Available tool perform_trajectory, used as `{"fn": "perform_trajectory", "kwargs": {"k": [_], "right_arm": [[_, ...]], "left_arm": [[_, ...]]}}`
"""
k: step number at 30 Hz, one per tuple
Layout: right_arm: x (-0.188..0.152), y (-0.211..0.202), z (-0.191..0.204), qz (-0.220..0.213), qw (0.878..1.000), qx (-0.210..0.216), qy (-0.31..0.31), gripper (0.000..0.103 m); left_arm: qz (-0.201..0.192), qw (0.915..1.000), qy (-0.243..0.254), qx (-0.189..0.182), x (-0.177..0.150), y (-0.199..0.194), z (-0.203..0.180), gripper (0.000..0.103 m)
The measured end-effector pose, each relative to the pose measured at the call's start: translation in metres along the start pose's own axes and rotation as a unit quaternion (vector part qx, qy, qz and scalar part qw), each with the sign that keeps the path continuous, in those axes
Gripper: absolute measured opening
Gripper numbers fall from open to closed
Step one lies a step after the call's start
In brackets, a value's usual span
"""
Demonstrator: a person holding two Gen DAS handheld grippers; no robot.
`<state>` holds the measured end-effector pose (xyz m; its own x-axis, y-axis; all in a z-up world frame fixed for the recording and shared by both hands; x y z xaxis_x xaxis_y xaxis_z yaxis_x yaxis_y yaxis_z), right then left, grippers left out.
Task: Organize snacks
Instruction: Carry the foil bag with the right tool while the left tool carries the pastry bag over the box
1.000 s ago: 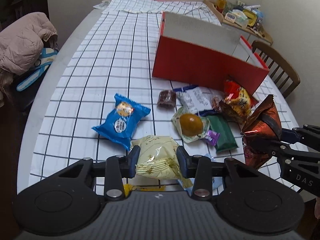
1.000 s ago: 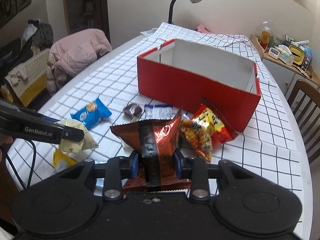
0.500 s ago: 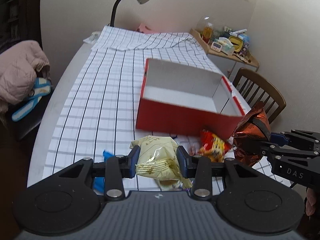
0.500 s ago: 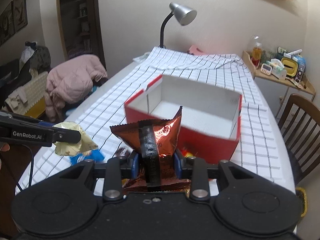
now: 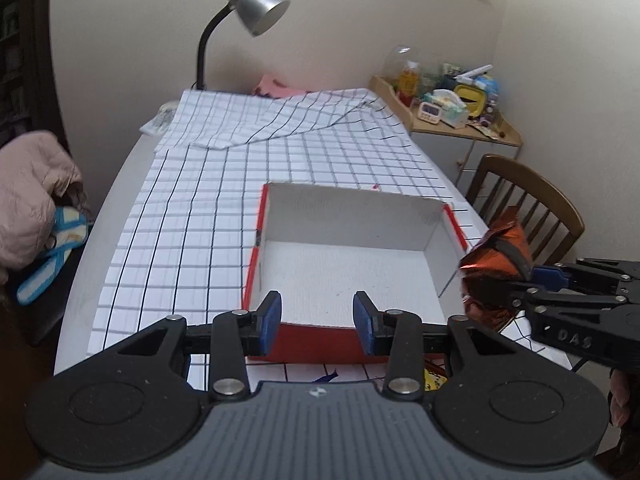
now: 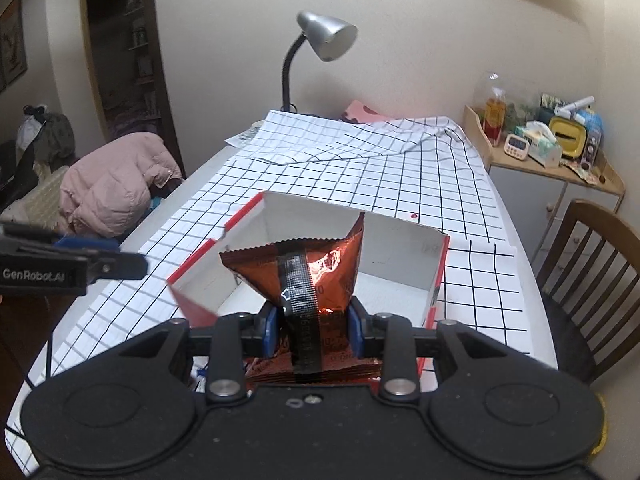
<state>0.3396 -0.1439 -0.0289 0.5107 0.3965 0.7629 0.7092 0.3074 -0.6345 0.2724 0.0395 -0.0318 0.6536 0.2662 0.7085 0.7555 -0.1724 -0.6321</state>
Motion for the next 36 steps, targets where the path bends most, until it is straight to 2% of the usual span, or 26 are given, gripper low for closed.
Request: {"fn": "perform_trajectory", "kwargs": {"k": [4, 9, 10, 13, 14, 16, 21, 27, 30, 32, 36], "right_arm": [[-0.01, 0.004, -0.001, 0.015, 1.0, 0.028, 0.004, 0.033], [-0.035, 0.001, 0.015, 0.031, 0.998, 0.06, 0.002, 0.033], [-0.039, -0.001, 0.018, 0.034, 0.997, 0.065, 0.002, 0.033], [-0.052, -0.009, 0.027, 0.039, 0.997, 0.072, 0.0, 0.033], [-0.057, -0.013, 0.029, 0.042, 0.996, 0.074, 0.001, 0.033], [-0.064, -0.019, 0.033, 0.048, 0.996, 0.077, 0.005, 0.033], [-0.085, -0.03, 0.041, 0.06, 0.996, 0.068, 0.011, 0.033], [-0.104, -0.031, 0.044, 0.077, 0.995, 0.051, 0.022, 0.033], [-0.107, -0.032, 0.044, 0.078, 0.996, 0.047, 0.025, 0.033], [-0.109, -0.031, 0.044, 0.079, 0.996, 0.044, 0.026, 0.033], [-0.111, -0.03, 0.043, 0.081, 0.996, 0.039, 0.028, 0.033]], "left_arm": [[0.043, 0.9986, -0.03, 0.005, -0.021, 0.008, 0.018, 0.039], [0.07, 0.9951, -0.069, 0.009, -0.057, 0.013, 0.04, 0.04], [0.077, 0.9945, -0.07, 0.01, -0.063, 0.015, 0.043, 0.045], [0.089, 0.9939, -0.066, 0.009, -0.082, 0.014, 0.048, 0.069], [0.092, 0.9936, -0.065, 0.003, -0.087, 0.014, 0.049, 0.071], [0.1, 0.9935, -0.054, 0.001, -0.099, 0.014, 0.048, 0.071], [0.131, 0.9907, 0.026, 0.025, -0.126, 0.027, 0.04, 0.071], [0.143, 0.9882, 0.044, 0.035, -0.14, 0.041, 0.046, 0.07], [0.148, 0.986, 0.062, 0.045, -0.142, 0.048, 0.047, 0.065], [0.155, 0.9842, 0.066, 0.053, -0.144, 0.053, 0.048, 0.053], [0.155, 0.9844, 0.064, 0.053, -0.147, 0.059, 0.049, 0.048]]}}
Point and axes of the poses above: each gripper's, at about its wrist camera, not at the fingertips, and y roughly the way its jaws point, z to its left, x to its top, the point moved 4 cm from there along y, roughly the way its jaws point, and after that the axes turned 15 degrees about -x, right-handed, at the moved point
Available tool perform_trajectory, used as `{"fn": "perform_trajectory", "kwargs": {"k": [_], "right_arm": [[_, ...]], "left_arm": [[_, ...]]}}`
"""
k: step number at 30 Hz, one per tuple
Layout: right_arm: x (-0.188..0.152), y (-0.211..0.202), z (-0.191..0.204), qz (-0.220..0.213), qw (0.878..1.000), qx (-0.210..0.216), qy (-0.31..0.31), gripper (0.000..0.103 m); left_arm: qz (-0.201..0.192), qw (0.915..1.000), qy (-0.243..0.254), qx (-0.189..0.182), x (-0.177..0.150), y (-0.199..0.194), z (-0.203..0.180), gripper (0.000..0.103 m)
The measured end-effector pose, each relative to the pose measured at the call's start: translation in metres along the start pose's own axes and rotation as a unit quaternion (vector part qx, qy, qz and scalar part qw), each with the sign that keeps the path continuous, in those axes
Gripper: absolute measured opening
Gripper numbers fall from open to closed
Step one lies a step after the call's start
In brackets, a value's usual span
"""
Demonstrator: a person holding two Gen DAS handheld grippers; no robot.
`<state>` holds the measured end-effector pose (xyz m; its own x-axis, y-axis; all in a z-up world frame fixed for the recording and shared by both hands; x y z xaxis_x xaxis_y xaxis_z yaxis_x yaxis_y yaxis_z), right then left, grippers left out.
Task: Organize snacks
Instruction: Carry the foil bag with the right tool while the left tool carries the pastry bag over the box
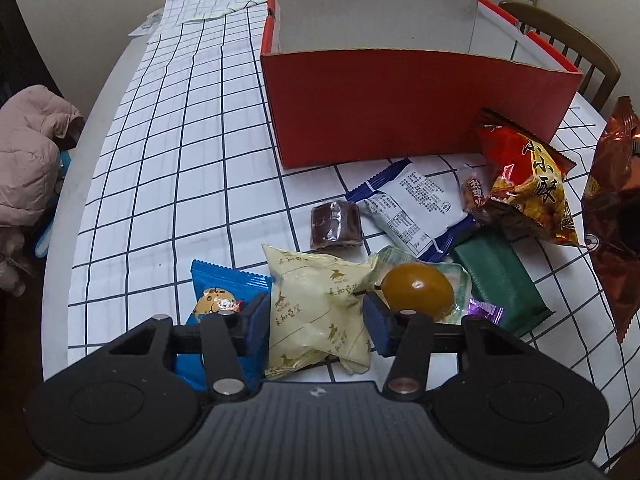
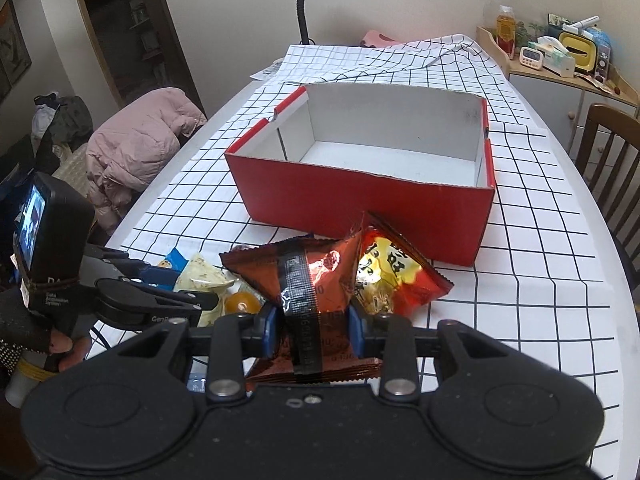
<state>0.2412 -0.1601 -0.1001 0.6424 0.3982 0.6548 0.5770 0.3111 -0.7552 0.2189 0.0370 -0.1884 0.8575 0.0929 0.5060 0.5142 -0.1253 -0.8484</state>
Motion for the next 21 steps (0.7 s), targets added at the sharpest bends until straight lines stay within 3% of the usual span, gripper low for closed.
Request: {"fn": "perform_trajectory", "kwargs": {"k": [8, 13, 21], "right_arm": [[-0.003, 0.006, -0.004, 0.005, 1.0, -0.004, 0.004, 0.033], [-0.001, 0.006, -0.007, 0.0, 1.0, -0.007, 0.007, 0.033], [0.008, -0.006, -0.009, -0.02, 1.0, -0.012, 0.006, 0.033]], "left_arm": [[-0.021, 0.9994, -0.025, -0.013, -0.001, -0.001, 0.004, 0.029], [-0.049, 0.9969, -0.057, -0.023, 0.001, -0.014, 0.008, 0.027], [-0.087, 0.9938, -0.061, -0.034, 0.007, -0.053, 0.002, 0.026]]}}
Point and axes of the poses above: each gripper's, at about its wrist camera, not at the fingertips, and y roughly the way its jaws point, z to its left, x to its top, the point moved 4 cm from there along y, roughly the way its jaws point, and after that the axes turned 15 degrees about -x, right-handed, at the moved point
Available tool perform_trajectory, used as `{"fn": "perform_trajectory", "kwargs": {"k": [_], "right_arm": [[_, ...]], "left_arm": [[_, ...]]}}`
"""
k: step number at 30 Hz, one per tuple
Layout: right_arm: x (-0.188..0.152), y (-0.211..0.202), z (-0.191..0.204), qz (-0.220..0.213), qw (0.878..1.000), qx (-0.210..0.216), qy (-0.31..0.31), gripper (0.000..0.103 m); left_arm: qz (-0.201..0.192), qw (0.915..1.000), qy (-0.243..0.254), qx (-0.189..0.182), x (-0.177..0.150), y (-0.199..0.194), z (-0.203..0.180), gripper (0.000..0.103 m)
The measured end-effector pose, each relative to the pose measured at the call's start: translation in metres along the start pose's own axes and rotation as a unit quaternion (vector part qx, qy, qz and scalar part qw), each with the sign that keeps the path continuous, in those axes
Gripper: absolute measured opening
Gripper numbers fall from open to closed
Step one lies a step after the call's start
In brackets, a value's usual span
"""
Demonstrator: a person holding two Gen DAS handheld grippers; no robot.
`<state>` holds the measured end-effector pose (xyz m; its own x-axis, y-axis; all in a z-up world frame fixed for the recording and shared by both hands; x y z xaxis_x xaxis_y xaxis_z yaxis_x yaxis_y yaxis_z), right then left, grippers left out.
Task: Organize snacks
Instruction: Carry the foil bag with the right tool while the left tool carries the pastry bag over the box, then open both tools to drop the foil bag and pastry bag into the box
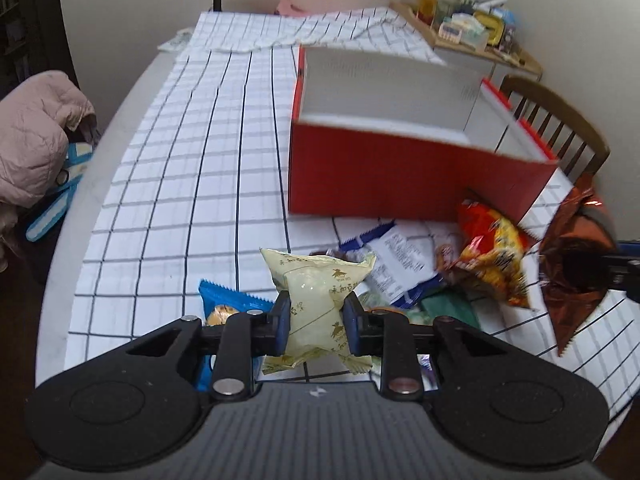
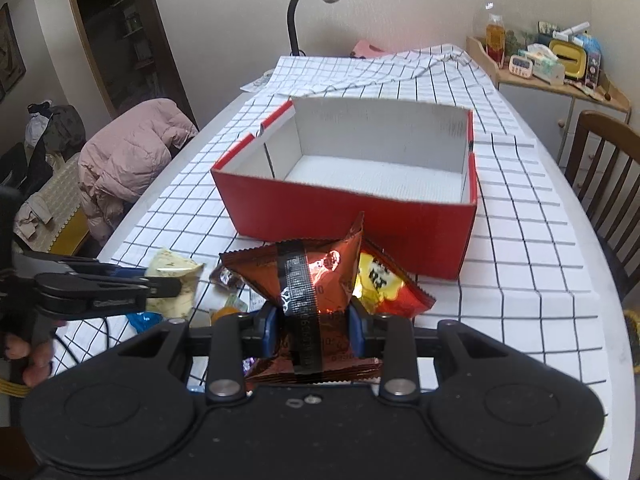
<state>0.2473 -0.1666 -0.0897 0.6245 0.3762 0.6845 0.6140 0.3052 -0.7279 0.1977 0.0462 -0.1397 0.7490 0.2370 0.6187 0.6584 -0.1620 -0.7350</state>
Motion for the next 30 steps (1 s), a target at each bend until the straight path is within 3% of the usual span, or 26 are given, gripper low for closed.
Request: {"fn": "perform_trajectory", "kwargs": {"k": [8, 17, 22, 30], "right_arm": [[0.036, -0.006, -0.013, -0.033, 0.999, -0.016, -0.003, 0.033], [0.097, 0.016, -0.044, -0.056, 0.998, -0.035, 0.008, 0.033], [0.115, 0.043, -0.053, -0.048, 0.998, -0.048, -0.001, 0.033], [0.126, 0.091, -0.06, -0.006, 0.999, -0.045, -0.011, 0.033]], "left_arm": [[-0.036, 0.9992, 0.011, -0.014, 0.046, -0.03, -0.023, 0.026], [-0.064, 0.9962, 0.057, -0.012, 0.117, -0.014, -0.054, 0.026], [-0.055, 0.9968, 0.058, -0.008, 0.144, 0.014, -0.063, 0.026], [-0.008, 0.9987, 0.049, 0.015, 0.173, 0.074, -0.06, 0.027]]}}
Point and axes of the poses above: each gripper's, at about its wrist camera, not at the fingertips, and y roughly the way its jaws point, z to its left, x to its top, the point moved 4 cm from there along y, roughly the way its jaws point, and after that the axes turned 15 degrees about -x, right-handed, at the moved point
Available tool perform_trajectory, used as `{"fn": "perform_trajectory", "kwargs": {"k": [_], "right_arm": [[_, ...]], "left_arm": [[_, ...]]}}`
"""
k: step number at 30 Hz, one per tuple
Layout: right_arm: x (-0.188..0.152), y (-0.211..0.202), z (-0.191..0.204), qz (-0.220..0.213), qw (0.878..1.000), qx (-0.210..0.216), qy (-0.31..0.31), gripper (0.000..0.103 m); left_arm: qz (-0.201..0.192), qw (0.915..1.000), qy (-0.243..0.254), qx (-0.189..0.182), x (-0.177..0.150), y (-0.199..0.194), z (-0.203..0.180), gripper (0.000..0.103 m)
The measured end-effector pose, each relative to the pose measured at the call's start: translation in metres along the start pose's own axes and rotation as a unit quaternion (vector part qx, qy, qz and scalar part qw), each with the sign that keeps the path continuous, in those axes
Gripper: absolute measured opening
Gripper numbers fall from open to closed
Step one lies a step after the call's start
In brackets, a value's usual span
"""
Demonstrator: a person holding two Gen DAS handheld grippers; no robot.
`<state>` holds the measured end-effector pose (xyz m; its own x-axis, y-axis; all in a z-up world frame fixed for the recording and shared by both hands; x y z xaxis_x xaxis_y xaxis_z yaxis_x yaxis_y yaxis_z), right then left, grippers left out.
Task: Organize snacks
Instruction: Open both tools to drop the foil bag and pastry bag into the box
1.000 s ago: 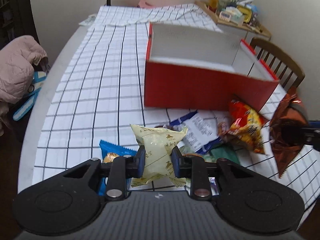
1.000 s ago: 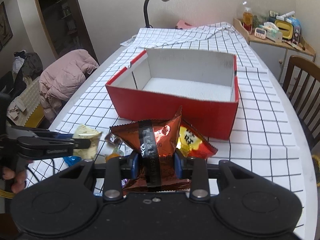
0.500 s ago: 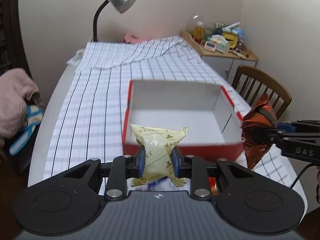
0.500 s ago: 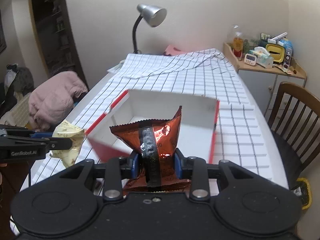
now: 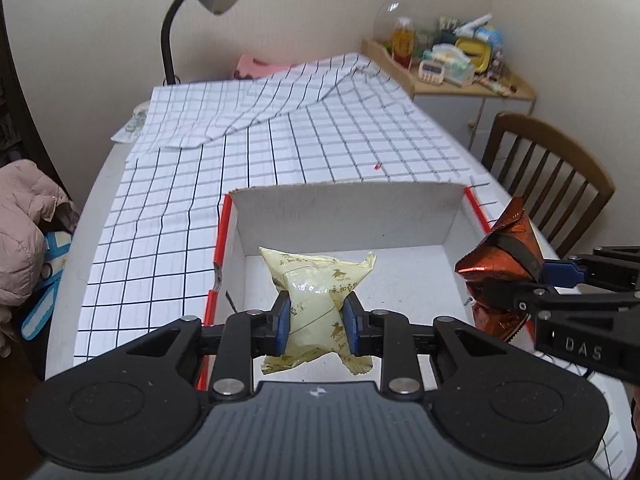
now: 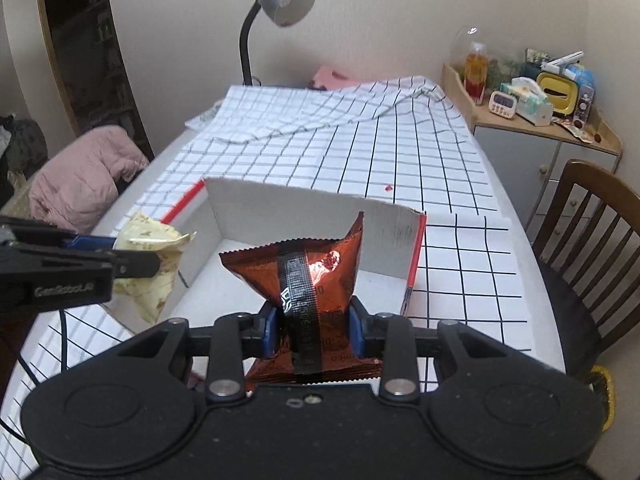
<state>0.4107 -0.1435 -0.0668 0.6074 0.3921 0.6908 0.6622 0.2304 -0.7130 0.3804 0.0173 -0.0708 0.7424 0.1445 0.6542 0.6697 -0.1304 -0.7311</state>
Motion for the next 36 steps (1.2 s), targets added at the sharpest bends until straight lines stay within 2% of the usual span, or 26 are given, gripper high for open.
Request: {"fn": "perform_trajectory", "kwargs": {"k": [7, 17, 25, 27, 28, 29, 30, 32, 36], "right_arm": [[0.002, 0.038, 0.006, 0.042, 0.999, 0.017, -0.023, 0.033], [-0.004, 0.063, 0.018, 0.069, 0.995, 0.036, -0.059, 0.034], [-0.008, 0.07, 0.019, 0.083, 0.993, 0.049, -0.069, 0.037], [-0.007, 0.071, 0.019, 0.084, 0.993, 0.055, -0.07, 0.042], [-0.006, 0.071, 0.019, 0.082, 0.993, 0.057, -0.068, 0.045], [-0.005, 0.07, 0.019, 0.08, 0.993, 0.058, -0.068, 0.047], [-0.005, 0.069, 0.02, 0.077, 0.993, 0.06, -0.068, 0.05], [-0.003, 0.066, 0.02, 0.072, 0.993, 0.061, -0.069, 0.054], [0.0, 0.057, 0.018, 0.063, 0.994, 0.064, -0.067, 0.067]], "left_arm": [[0.042, 0.999, -0.018, 0.0, 0.01, 0.04, 0.005, 0.027], [0.115, 0.9924, -0.042, 0.017, -0.01, 0.082, 0.012, 0.027], [0.121, 0.9907, -0.06, 0.019, -0.016, 0.085, 0.013, 0.028], [0.118, 0.9905, -0.066, 0.025, -0.015, 0.083, 0.013, 0.031], [0.117, 0.9903, -0.069, 0.028, -0.015, 0.082, 0.013, 0.039], [0.115, 0.9905, -0.07, 0.028, -0.014, 0.08, 0.014, 0.051], [0.11, 0.991, -0.07, 0.03, -0.014, 0.078, 0.014, 0.055], [0.101, 0.9916, -0.073, 0.035, -0.012, 0.072, 0.015, 0.057], [0.082, 0.9925, -0.084, 0.034, -0.009, 0.057, 0.017, 0.058]]}}
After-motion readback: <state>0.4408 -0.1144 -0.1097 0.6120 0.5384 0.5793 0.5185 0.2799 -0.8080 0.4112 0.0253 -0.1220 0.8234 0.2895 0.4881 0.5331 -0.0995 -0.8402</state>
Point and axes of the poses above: each gripper's, at about its wrist camera, not at the fingertips, and y roughly the way its jaws point, z to its left, x to its top, the point moved 4 cm from there along y, roughly the way its jaws point, and after that the axes turned 15 degrees about -x, right-handed, at the moved point
